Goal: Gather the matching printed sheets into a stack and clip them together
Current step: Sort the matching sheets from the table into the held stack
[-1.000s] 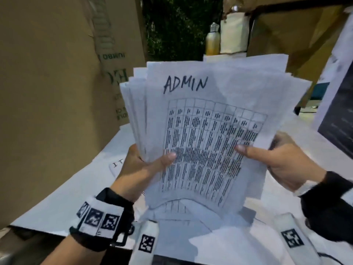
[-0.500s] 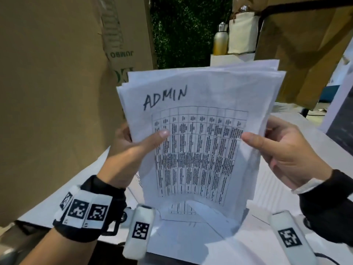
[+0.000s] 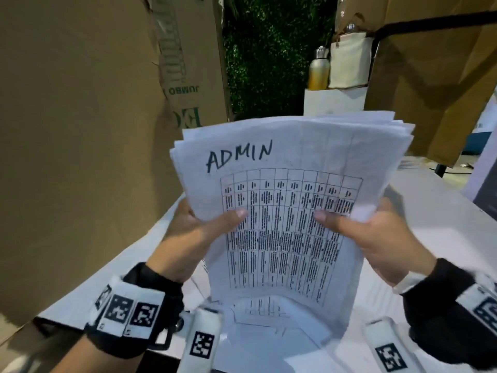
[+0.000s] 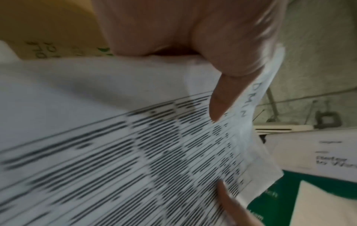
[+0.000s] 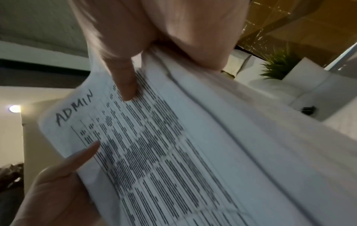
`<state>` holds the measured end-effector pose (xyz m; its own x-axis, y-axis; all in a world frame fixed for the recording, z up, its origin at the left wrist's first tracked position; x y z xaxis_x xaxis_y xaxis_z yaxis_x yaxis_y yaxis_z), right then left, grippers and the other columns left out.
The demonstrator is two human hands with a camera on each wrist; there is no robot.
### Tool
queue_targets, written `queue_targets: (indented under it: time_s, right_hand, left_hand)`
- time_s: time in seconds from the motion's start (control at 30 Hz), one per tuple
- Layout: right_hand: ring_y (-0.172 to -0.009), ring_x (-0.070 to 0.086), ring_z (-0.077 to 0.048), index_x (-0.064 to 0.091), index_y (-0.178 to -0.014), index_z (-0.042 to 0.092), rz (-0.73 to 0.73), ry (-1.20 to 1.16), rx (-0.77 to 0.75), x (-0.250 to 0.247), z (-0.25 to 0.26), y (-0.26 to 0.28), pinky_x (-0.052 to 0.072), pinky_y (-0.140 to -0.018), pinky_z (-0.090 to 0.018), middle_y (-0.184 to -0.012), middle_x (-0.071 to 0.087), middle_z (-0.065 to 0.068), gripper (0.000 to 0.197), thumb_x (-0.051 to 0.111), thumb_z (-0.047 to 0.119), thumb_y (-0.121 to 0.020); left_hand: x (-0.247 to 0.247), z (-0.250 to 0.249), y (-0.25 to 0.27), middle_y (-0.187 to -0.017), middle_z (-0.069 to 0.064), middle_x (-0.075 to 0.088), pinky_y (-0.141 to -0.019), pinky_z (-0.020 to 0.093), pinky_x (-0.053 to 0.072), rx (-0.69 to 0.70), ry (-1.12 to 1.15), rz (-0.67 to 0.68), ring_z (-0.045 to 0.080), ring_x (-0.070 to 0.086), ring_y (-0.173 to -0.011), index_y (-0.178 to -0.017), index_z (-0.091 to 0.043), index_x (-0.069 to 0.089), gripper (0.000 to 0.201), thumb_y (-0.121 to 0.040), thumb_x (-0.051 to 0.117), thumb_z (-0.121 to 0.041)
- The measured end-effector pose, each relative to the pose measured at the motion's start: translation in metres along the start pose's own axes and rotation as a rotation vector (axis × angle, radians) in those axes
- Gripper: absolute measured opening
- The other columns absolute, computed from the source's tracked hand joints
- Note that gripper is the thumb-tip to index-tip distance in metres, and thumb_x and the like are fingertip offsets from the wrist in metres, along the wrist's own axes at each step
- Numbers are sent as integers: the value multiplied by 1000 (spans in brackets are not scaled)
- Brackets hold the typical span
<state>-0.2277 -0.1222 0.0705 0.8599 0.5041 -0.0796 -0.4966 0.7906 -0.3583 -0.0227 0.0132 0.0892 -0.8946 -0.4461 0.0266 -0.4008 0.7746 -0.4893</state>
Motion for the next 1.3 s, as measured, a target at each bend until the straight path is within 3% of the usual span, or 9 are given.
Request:
queue_targets:
  time_s: [0.2,0.33,0.5,0.63,0.8,0.97,1.03,1.13,1.3]
  right_hand:
    - [-102,55,-58,53,-113,-13,-1,181,66,5,2,-9,49,-85,-65,-115,58,-38,105,79,68,-50]
    - [-99,57,-58,54,-107,-19,91,224,8,20,11,-23,48,-84,-67,-112,58,-41,99,77,64,-59]
    - [-74,64,-25,71,-90,14,119,49,130,12,1,-45,49,-72,-37,-84,75,-7,47,60,56,-71]
    - [-86,66,-24,66,-107,11,187,560,310,-41,-65,-69,45,-66,-30,-102,71,-9,40,70,42,-82]
    - [-111,61,-26,52,-129,16,303,1098,511,-95,-138,-63,47,-87,-31,-129,61,-4,72,81,45,-69]
    - [-129,50,-24,37,-145,19,293,1203,561,-110,-155,-60,39,-102,-32,-147,47,1,116,86,61,-49]
    - [-126,52,-23,42,-142,23,315,1255,551,-117,-162,-65,42,-102,-35,-144,51,3,126,82,72,-34]
    - [-95,58,-26,61,-121,16,272,1312,472,-125,-151,-71,44,-81,-29,-107,63,-3,76,88,47,-57]
    - [-78,53,-27,55,-72,19,226,1266,318,-127,-129,-70,35,-61,-30,-82,61,-10,23,73,29,-83]
  left_hand:
    - [1,48,19,-81,-50,65,-71,0,42,-267,-384,142,-29,60,-83,-95,-49,61,18,-89,70,-35]
    - [-13,33,18,-99,-24,78,-83,26,58,-147,-385,88,-2,73,-93,-86,-53,74,40,-91,70,-13]
    - [-55,42,33,-87,-9,82,-66,17,59,-154,-234,-154,7,77,-82,-89,-26,76,30,-81,75,4]
    - [-88,86,60,-95,12,81,-64,33,63,-372,-12,-290,27,78,-84,-103,-5,71,37,-67,77,-5]
    - [-101,126,85,-109,24,76,-85,53,59,-576,-104,-239,41,74,-96,-114,1,69,32,-82,73,0]
    - [-92,137,96,-94,13,81,-57,27,62,-622,-108,-129,32,78,-83,-101,-4,74,93,-21,100,-43]
    - [-92,137,96,-92,13,81,-56,24,60,-604,-109,-137,32,78,-84,-101,-3,74,85,-29,99,-40]
    - [-94,138,98,-96,15,81,-58,23,61,-603,-74,-167,34,77,-89,-105,0,73,60,-58,94,-32]
    - [-90,140,100,-103,11,81,-78,37,64,-597,-107,-116,32,77,-95,-110,-5,74,99,-28,95,-57]
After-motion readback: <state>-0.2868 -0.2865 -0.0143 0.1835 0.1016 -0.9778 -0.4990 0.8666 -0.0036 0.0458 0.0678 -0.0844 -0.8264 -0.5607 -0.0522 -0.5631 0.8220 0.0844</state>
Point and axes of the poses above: each hand's wrist, its own y-axis away from the middle knuckle, its own x-axis out of the palm, z = x × y, the point moved 9 cm from there along -y, towards the middle knuckle
